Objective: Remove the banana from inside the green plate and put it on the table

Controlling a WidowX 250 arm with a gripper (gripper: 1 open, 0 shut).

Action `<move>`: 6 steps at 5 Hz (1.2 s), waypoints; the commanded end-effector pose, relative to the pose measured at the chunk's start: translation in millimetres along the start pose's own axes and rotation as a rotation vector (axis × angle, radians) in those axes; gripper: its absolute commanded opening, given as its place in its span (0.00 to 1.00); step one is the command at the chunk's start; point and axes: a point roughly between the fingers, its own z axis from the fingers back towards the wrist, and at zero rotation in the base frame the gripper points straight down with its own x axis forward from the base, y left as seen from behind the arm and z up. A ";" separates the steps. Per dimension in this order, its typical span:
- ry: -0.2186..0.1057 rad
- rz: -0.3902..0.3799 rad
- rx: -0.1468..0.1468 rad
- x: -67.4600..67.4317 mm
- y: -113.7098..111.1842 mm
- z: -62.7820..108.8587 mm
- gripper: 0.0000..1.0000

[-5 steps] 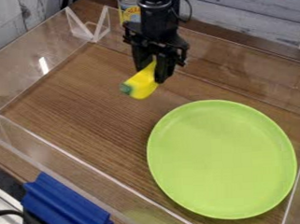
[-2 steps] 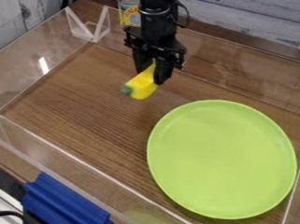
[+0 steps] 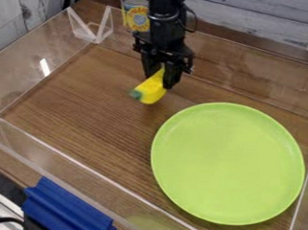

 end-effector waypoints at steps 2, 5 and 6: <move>-0.059 0.005 0.007 15.5 7.9 11.5 1.00; -0.087 0.020 0.008 17.2 8.4 44.8 1.00; -0.107 0.029 0.017 17.8 10.7 65.1 1.00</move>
